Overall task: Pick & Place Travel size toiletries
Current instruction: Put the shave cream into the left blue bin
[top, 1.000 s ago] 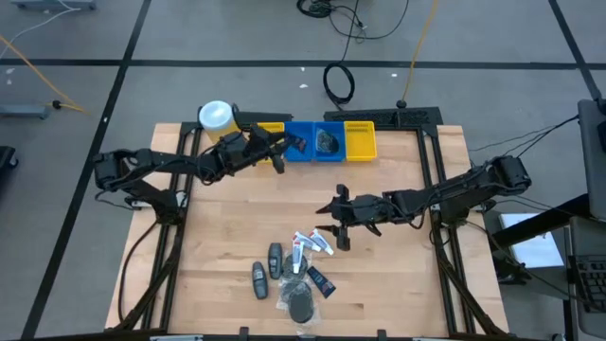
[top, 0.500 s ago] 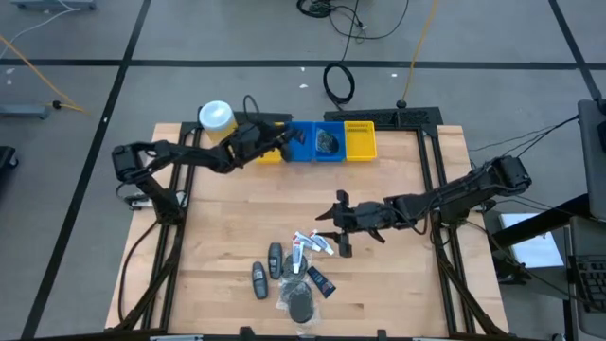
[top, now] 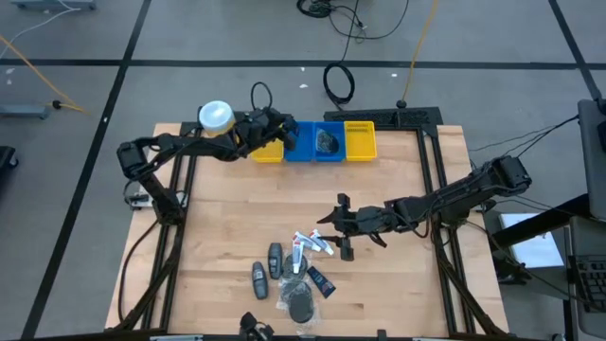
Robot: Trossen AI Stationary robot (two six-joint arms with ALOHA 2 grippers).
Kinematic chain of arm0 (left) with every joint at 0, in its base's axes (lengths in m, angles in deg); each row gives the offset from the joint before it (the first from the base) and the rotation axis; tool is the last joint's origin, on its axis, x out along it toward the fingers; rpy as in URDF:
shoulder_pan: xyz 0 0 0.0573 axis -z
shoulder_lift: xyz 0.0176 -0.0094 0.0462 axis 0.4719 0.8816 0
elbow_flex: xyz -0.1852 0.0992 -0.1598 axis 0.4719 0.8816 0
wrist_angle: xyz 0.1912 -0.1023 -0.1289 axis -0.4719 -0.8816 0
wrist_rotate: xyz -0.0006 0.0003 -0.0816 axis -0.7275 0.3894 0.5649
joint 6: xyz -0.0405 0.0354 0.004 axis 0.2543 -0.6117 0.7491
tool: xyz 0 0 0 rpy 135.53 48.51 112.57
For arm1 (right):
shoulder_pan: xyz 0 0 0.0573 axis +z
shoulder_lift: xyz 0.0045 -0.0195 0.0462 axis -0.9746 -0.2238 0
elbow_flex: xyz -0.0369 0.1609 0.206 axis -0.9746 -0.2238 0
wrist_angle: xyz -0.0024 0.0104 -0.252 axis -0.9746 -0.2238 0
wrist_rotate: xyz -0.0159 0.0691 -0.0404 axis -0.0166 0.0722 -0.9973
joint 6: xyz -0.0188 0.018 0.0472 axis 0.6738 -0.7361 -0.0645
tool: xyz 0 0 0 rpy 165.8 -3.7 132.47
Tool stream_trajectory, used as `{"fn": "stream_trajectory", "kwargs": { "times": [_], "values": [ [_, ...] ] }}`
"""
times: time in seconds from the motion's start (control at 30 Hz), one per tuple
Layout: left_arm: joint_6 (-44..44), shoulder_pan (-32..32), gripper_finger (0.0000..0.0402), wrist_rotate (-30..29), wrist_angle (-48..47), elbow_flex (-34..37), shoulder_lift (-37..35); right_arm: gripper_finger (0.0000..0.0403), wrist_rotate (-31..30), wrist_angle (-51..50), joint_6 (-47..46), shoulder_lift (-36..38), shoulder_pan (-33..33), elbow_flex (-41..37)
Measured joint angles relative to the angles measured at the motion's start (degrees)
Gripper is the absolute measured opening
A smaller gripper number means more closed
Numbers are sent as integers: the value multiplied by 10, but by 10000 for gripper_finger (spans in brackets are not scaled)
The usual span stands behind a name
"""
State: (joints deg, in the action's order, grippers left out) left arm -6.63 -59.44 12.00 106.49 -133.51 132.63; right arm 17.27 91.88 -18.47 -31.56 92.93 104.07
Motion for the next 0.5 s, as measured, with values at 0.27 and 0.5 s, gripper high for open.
{"fn": "stream_trajectory", "kwargs": {
  "times": [0.27,0.5],
  "values": [
    [2,-2,107,10,-13,0,0,196,-16,0,0,0,0,0],
    [18,-1,107,8,-16,0,0,196,-16,0,0,0,0,0]
  ]
}}
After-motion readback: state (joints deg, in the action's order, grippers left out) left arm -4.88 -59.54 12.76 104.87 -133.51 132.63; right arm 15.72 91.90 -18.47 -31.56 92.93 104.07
